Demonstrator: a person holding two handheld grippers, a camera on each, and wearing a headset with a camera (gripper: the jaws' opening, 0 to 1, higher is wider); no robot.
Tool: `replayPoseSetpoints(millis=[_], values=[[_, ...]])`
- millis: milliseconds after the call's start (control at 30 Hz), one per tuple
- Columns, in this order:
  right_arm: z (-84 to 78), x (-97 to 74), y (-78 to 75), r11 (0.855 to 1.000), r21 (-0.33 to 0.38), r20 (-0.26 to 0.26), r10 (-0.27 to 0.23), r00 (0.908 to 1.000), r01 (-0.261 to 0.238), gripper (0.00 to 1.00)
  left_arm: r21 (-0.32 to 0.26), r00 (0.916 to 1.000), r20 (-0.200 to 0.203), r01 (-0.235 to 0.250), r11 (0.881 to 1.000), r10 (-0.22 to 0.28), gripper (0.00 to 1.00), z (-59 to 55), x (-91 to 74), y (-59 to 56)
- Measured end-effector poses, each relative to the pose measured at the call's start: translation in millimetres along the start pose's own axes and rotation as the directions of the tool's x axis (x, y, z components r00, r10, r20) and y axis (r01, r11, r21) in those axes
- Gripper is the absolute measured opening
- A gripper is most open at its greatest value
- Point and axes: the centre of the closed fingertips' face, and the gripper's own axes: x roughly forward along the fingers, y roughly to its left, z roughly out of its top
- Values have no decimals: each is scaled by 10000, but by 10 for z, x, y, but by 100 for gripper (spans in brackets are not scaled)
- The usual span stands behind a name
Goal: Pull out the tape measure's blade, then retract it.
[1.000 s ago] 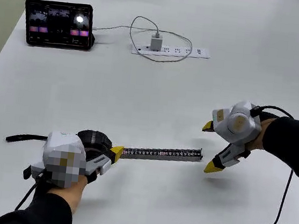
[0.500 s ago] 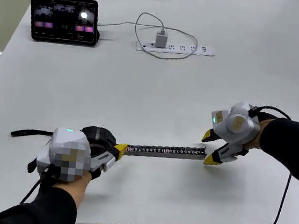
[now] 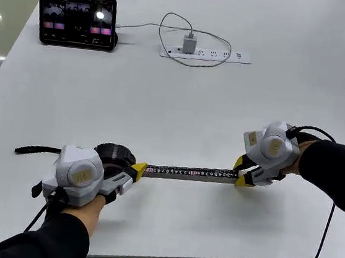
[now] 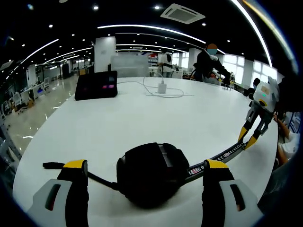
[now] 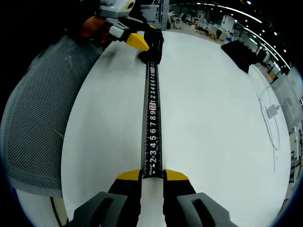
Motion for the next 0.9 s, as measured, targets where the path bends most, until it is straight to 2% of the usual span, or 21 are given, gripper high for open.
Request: replayPoseSetpoints(millis=[333,433,500,600,700,800,900], values=[[2,1,-11,9982,-461,-12,386,9993,-386,11,65,10000,10,8,10000,-9,99,-8,42,-8],[2,11,-21,9951,-780,-289,594,9978,-615,11,93,10000,81,-24,10000,23,99,-2,66,-8],[7,13,-24,9942,-834,-410,653,9970,-685,10,33,9999,-10,-123,9999,123,99,-25,91,17],[8,15,-26,9948,-725,-482,687,9965,-720,10,-117,9997,-46,-222,9997,221,98,-34,114,37],[3,14,-23,9974,-317,-411,632,9972,-646,10,-308,9997,-54,-220,9993,219,94,-26,123,25],[5,16,-22,9986,93,-431,519,9977,-515,10,-326,9996,-103,-280,9991,276,82,-30,125,31],[10,18,-24,9982,479,-421,369,9984,-349,10,-694,9995,-246,-222,9973,205,78,-58,137,18]])
